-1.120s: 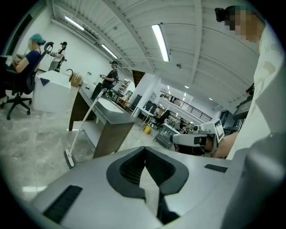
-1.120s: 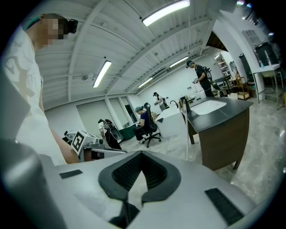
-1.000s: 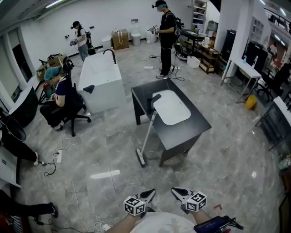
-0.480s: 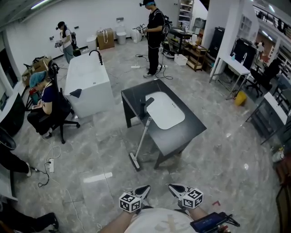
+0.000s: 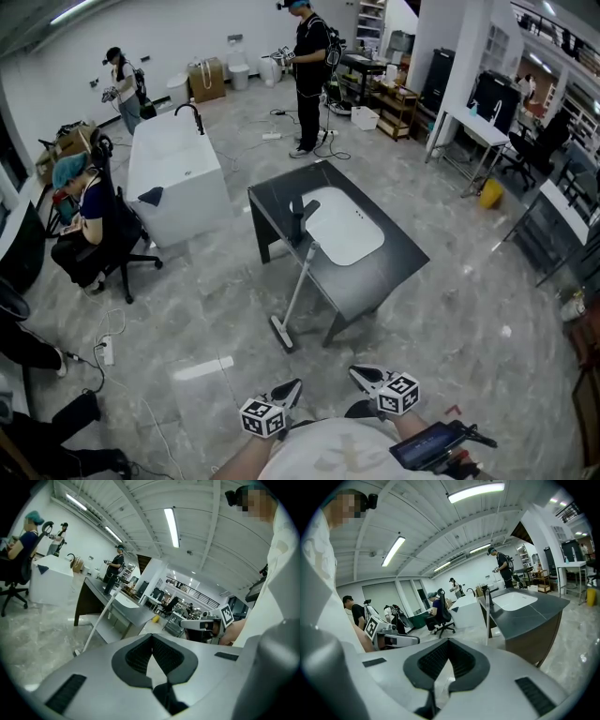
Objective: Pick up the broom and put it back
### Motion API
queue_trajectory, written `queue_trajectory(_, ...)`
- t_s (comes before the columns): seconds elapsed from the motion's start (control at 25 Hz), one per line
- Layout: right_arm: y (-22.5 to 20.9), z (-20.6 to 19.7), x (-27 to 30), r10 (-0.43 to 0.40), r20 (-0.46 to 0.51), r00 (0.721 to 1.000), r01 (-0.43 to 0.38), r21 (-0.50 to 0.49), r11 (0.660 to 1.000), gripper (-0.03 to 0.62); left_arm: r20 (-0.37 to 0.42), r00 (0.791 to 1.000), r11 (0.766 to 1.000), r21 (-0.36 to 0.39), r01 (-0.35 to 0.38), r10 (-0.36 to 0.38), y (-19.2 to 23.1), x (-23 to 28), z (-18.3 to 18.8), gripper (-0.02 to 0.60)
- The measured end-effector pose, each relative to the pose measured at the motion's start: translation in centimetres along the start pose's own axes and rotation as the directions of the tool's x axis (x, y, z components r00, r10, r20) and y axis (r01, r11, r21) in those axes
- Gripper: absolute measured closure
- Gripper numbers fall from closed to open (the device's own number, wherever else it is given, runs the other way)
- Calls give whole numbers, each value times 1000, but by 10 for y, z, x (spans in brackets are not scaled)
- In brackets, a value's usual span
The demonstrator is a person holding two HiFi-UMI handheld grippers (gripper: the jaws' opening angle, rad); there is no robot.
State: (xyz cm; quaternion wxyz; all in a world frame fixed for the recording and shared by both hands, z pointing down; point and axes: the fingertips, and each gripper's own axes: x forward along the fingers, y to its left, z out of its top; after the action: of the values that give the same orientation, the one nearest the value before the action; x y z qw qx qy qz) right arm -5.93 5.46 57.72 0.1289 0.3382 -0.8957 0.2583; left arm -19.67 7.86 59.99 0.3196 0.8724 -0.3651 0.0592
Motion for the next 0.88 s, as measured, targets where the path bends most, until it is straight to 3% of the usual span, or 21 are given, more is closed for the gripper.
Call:
queue_trajectory(0.28,9,9,7,13,-11,1000,-13,-8,1000,577,12,999,999,-24,-42,42,12,-10,1,569)
queue_trajectory(0.56,-18,0,32,56,-34,998,-56,19,998,577,15,995,995,-33,-95,95,27,-2,0,569)
queue_trajectory(0.88,-50,44,75,151,-35,988,-152,-26,988,577,35,984,985,-39,-171,172,53,26,36,569)
